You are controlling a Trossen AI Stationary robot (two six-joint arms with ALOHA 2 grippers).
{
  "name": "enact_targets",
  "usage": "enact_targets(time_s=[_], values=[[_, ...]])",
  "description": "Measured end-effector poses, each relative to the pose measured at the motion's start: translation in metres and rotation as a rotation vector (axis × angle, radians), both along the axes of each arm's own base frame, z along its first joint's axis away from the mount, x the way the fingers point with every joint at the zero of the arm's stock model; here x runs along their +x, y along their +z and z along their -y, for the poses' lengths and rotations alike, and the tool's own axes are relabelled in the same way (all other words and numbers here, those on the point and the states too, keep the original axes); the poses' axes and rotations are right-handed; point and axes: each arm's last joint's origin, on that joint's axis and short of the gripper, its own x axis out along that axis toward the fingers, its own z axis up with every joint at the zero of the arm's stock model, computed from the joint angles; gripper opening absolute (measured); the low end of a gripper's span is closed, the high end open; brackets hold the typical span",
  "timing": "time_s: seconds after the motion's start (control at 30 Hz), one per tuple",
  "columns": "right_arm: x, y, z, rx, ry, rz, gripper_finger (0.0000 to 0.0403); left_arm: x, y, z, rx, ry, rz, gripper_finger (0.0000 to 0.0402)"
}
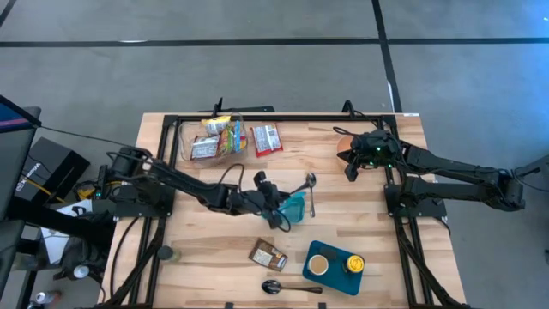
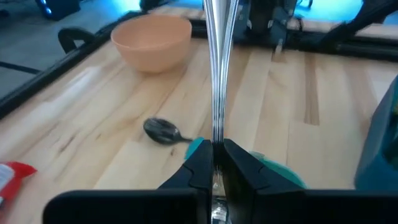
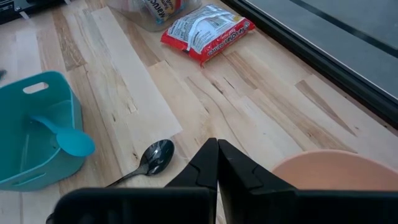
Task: Pick & Place Food Item
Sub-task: Put the silver tablespoon into the green bin
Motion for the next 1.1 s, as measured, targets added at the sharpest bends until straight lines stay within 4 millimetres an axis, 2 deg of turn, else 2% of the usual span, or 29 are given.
enact_targets(time_s=[0.4,0.77,1.1], values=[[0.0,0.0,0.0,0.0,-0.001,0.0,0.0,0.014,-0.044,0.004,-0.012,0.01,-0.045,0.0016],[0.0,0.0,0.0,0.001,-0.001,0.0,0.0,0.005,-0.058,0.003,0.006,-0.021,-0.218,0.0017],[0.0,0.0,0.0,0.001,-0.001,0.0,0.0,0.003,-0.061,0.002,0.034,-0.033,-0.258,0.0021]])
